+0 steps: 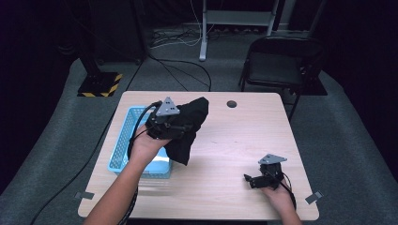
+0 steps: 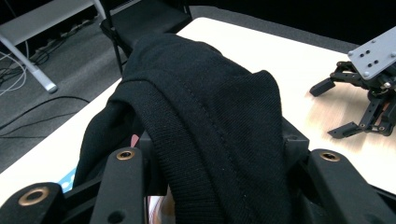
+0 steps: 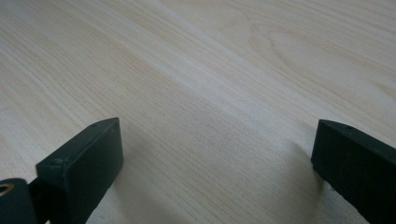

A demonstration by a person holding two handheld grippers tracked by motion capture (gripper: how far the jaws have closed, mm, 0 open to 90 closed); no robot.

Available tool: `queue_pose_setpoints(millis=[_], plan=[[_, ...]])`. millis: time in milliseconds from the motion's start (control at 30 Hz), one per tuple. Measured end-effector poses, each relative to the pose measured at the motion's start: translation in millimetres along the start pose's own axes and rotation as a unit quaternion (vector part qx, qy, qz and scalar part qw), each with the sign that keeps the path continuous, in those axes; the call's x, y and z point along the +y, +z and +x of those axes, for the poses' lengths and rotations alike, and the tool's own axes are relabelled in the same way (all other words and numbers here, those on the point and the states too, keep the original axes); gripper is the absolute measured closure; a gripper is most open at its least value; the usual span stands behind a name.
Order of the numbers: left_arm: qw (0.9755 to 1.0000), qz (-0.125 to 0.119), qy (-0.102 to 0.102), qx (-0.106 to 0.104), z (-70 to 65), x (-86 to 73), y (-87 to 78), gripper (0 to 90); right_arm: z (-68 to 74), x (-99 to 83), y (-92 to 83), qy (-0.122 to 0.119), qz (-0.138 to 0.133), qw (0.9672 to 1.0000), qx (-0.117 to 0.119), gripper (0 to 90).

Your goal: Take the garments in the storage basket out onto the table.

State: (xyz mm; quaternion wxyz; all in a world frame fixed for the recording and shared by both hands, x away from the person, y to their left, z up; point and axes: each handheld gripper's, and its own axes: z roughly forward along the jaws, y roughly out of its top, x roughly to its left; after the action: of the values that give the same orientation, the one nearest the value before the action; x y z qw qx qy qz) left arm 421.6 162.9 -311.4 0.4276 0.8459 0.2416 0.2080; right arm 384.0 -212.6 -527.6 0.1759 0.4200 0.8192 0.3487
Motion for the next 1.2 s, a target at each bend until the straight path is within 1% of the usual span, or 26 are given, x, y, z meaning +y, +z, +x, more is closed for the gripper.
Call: queue_pose_setpoints(millis=[167,500,567,700,867,1000,1133,1200], plan=[[1.0,-0.001,0.002,-0.006,-4.0,4.4,4.7,51.5,-0.1,0.0,0.0,0.0,0.0,1.0,0.0,1.6],[0.9998,0.0,0.009,-0.019,-13.1,8.3,15.4,51.5,-0.2,0.0,0.0,0.0,0.0,1.0,0.001,1.4],[0.9997,0.001,0.008,-0.021,-15.2,8.5,18.3,51.6,-0.2,0.0,0.0,-0.001,0.0,1.0,0.001,1.4],[0.9996,0.004,0.013,-0.026,-18.8,8.9,23.8,51.6,-0.3,0.0,0.0,0.0,0.0,1.0,0.001,1.4],[0.9994,0.002,0.009,-0.034,-25.0,8.8,30.7,51.6,-0.3,0.0,0.0,0.0,0.0,1.0,0.002,1.3],[0.9991,0.006,0.015,-0.038,-30.6,8.4,35.6,51.6,-0.1,0.0,0.0,-0.001,0.0,1.0,0.001,1.3],[0.999,0.007,0.016,-0.041,-33.4,8.0,38.0,51.6,-0.1,0.0,0.0,-0.001,0.0,1.0,0.001,1.2],[0.999,0.007,0.013,-0.042,-35.4,7.3,39.9,51.6,0.0,0.0,0.1,-0.002,0.001,1.0,0.001,1.1]])
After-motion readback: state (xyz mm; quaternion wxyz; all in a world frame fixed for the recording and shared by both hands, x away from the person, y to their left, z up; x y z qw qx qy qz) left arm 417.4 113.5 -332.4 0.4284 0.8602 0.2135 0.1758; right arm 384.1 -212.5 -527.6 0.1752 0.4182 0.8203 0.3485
